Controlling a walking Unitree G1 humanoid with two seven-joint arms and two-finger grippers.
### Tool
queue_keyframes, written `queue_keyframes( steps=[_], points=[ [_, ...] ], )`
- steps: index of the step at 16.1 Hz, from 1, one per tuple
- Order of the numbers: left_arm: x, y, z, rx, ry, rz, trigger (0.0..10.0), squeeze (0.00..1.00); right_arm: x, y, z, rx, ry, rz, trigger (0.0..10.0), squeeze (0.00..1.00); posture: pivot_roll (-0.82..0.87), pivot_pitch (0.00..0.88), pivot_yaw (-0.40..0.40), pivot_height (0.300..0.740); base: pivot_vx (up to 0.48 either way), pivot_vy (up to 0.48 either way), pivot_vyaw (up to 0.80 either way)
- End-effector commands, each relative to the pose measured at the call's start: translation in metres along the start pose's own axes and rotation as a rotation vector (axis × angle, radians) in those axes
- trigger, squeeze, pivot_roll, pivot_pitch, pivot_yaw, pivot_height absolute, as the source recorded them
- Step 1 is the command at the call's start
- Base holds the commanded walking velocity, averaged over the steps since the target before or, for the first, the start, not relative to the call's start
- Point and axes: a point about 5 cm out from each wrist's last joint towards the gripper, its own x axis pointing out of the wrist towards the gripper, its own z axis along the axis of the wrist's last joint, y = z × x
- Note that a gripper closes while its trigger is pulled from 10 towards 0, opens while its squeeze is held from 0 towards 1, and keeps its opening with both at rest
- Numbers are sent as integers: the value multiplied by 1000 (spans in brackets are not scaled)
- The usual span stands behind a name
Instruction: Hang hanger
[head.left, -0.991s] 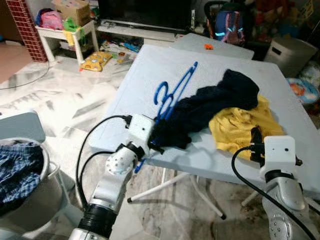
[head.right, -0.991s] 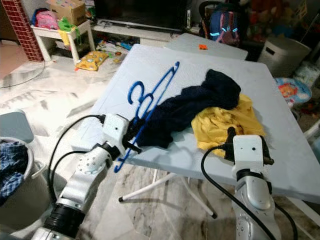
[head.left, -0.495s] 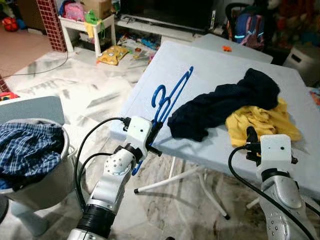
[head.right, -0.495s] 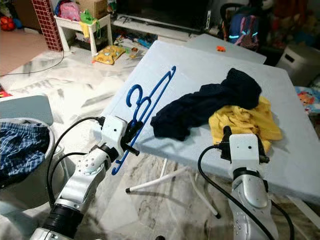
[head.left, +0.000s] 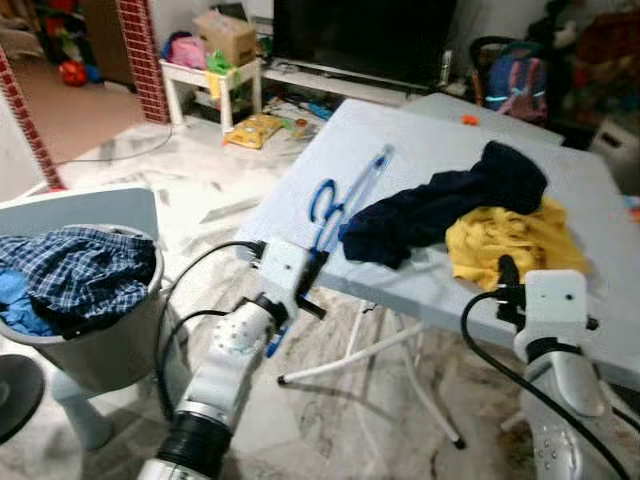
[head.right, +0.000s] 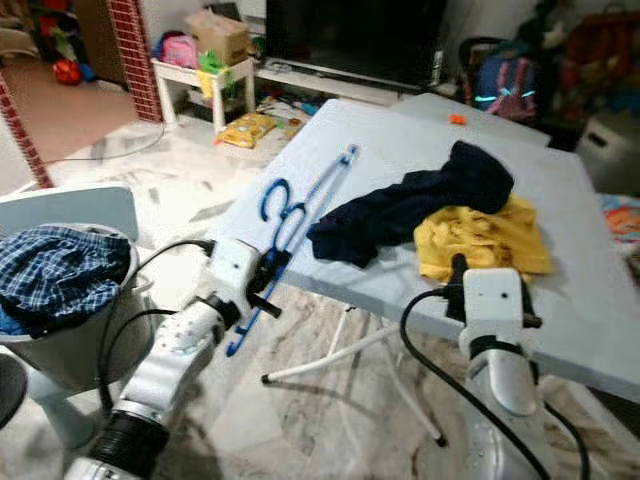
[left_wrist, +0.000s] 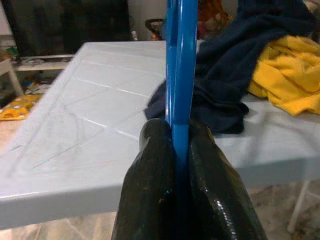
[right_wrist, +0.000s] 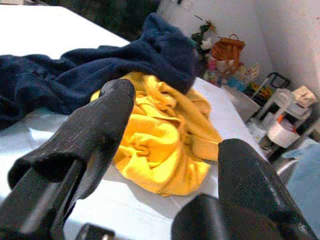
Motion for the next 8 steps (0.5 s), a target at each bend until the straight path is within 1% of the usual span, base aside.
queue_keyframes(
  steps=[1,8],
  points=[
    [3,-2,5,8,-14,-2,10000,0,2,-3,2,0,3,-13,10000,0,74,0,-107,740,0,0,0],
    [5,-1,5,-11,-18,9,10000,0,3,-2,1,0,9,-12,10000,0,72,0,-108,740,0,0,0]
  ],
)
